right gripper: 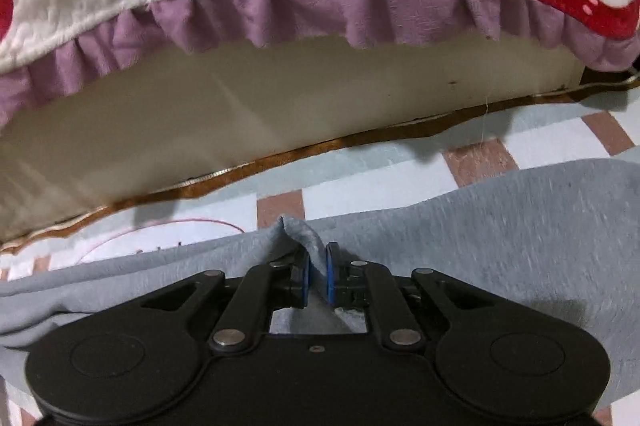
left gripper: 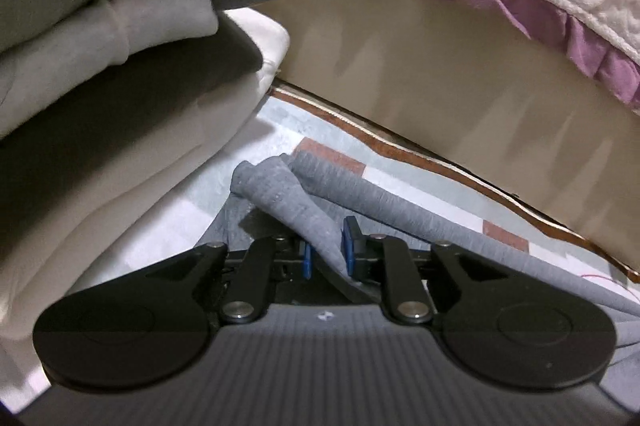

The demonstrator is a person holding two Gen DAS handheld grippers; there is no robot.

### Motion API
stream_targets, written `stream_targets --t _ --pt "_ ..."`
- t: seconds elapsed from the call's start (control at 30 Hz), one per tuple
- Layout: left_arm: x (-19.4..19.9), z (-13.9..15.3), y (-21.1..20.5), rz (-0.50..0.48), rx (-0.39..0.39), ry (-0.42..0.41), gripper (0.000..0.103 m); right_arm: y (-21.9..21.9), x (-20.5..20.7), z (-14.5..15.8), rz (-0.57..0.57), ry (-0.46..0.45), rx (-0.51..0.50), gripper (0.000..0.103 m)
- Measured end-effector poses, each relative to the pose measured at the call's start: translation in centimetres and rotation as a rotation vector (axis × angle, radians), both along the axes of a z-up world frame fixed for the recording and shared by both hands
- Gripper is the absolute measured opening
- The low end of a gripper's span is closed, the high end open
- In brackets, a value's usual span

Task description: Fold clothes

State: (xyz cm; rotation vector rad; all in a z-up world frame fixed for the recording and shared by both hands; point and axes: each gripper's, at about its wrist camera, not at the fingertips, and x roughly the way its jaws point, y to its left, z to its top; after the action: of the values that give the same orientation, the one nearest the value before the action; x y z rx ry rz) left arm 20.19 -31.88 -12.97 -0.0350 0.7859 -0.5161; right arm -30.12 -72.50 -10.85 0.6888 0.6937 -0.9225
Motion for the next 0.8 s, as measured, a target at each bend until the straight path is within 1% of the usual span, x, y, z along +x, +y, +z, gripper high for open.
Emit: stream_targets --t 0.03,0.07,0.1,0.13,0.2,0.27,0.33,0.37,0.47,0.5,0.53,0.57,0.63,0.7,0.73,0.77,0.8 --pt "0.1 -0.3 -0.1 0.001 0.003 0.008 0.018 0.0 0.3 -0.2 0.008 0.021 -0.008 0.010" --pt "0.2 -0.8 -0.2 0.011 0.011 0.016 0.026 -0.2 0.5 -0.7 0.011 0.036 -0.005 0.010" --pt "0.3 -1.4 -0.4 0.034 0.030 0.014 0.035 -0.6 0.6 -1.3 0.008 0.047 0.005 0.010" --pt "0.2 -2.0 -0.6 0.058 0.064 -0.003 0.052 -0.9 0.6 -1.8 0.008 0.053 0.011 0.010" --pt "0.1 -2.3 -0.3 0.075 0.072 -0.038 0.053 -1.6 0.5 -2.7 0.007 0.065 0.024 0.011" --pt "0.0 -0.8 0.7 0.104 0.027 -0.063 0.053 -1.5 0.4 -2.9 0.005 0.060 0.038 0.011" --pt "-0.1 0.7 1.7 0.134 -0.020 -0.087 0.053 -1.2 0.6 -2.7 0.019 0.073 0.017 0.011" --pt "-0.2 1.4 2.2 0.149 -0.043 -0.099 0.053 -1.1 0.8 -2.6 0.024 0.086 0.000 0.014" --pt "-1.0 3.6 3.4 0.137 -0.067 -0.126 0.053 -0.8 1.4 -2.3 0.037 0.123 -0.051 0.014" --pt "-1.4 4.0 3.5 0.120 -0.057 -0.123 0.053 -0.7 1.7 -2.2 0.045 0.147 -0.069 0.014" --pt "-1.8 4.4 3.6 0.103 -0.046 -0.120 0.053 -0.5 1.9 -2.1 0.050 0.175 -0.088 0.019" --pt "-2.1 4.1 3.1 0.075 -0.026 -0.113 0.053 -0.3 2.1 -2.0 0.050 0.201 -0.108 0.027" --pt "-2.8 3.4 2.1 0.017 0.014 -0.100 0.053 0.2 2.3 -0.8 0.039 0.219 -0.149 0.030" --pt "-3.4 2.7 1.1 -0.041 0.054 -0.087 0.053 1.0 2.3 1.3 0.019 0.169 -0.199 0.038" --pt "-3.7 2.4 0.6 -0.070 0.073 -0.080 0.053 1.2 2.5 2.6 0.000 0.145 -0.216 0.046" --pt "-4.1 2.0 0.1 -0.099 0.093 -0.073 0.056 1.3 2.7 3.6 -0.009 0.116 -0.208 0.051" --pt "-4.4 1.7 -0.5 -0.128 0.113 -0.067 0.059 1.3 3.0 4.5 -0.016 0.078 -0.180 0.051"
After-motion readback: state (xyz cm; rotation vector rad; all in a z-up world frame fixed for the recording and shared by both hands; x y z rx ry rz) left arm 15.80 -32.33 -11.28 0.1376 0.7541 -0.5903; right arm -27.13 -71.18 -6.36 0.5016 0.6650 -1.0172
